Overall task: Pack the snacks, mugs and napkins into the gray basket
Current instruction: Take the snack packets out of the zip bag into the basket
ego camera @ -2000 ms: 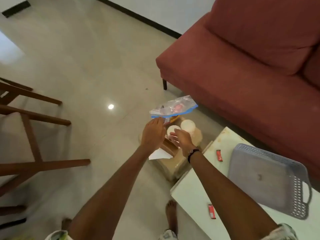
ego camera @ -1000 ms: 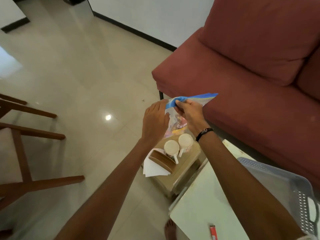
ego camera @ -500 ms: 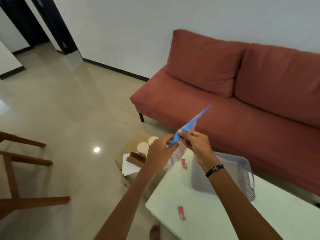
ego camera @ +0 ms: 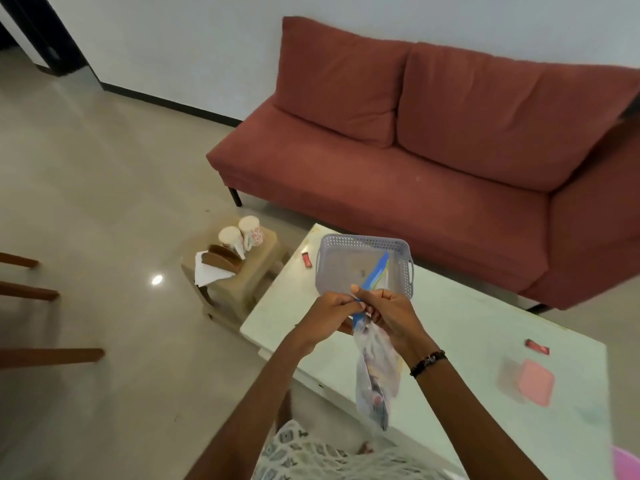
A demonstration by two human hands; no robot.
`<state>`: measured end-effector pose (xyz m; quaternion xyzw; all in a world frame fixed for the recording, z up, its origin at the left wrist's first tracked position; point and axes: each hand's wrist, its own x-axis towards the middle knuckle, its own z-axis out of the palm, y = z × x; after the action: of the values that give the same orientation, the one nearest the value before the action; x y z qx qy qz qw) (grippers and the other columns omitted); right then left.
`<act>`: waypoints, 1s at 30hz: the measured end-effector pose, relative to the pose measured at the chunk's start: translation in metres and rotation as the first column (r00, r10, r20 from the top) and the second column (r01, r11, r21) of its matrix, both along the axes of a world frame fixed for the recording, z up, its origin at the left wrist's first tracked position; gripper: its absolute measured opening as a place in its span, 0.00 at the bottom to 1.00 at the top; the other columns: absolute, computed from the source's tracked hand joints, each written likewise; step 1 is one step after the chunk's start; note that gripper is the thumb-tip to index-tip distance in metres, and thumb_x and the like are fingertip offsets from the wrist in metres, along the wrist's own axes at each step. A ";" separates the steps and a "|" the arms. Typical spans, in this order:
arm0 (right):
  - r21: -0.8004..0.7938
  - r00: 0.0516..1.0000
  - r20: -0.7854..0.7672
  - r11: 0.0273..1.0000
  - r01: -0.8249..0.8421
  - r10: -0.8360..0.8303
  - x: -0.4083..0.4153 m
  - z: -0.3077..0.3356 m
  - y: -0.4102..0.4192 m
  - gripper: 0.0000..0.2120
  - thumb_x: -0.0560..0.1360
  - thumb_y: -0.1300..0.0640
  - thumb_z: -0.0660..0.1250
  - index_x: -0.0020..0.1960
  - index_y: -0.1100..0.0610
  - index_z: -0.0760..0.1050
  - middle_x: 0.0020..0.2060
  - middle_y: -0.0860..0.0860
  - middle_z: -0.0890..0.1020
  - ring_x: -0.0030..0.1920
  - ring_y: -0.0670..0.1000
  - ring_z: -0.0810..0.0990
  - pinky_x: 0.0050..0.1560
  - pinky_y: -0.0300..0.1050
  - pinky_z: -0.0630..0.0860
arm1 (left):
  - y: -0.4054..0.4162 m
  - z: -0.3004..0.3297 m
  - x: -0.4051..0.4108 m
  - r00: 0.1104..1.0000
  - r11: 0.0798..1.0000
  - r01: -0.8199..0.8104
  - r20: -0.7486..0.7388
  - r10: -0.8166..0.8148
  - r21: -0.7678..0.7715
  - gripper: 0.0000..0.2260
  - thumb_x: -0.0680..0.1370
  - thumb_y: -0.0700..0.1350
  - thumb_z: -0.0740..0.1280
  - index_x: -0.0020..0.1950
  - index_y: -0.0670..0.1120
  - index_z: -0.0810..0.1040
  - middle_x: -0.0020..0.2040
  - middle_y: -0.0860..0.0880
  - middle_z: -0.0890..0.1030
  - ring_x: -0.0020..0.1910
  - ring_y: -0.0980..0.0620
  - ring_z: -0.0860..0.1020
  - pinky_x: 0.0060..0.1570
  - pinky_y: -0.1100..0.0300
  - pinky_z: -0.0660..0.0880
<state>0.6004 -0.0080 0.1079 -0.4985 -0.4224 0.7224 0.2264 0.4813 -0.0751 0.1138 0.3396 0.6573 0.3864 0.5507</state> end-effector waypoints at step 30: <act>0.168 0.882 0.185 0.870 -0.463 0.433 0.014 0.028 -0.057 0.15 0.80 0.59 0.56 0.37 0.56 0.73 0.32 0.49 0.76 0.31 0.43 0.71 0.35 0.31 0.70 | -0.051 0.009 0.003 0.989 0.995 0.032 -0.146 -0.018 0.092 0.13 0.79 0.39 0.57 0.35 0.44 0.71 0.25 0.51 0.72 0.21 0.58 0.70 0.24 0.66 0.70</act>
<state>0.6141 -0.0649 0.1363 -0.4103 -0.6143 0.6701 0.0724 0.4838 -0.1257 0.1227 0.4005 0.6724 0.3844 0.4896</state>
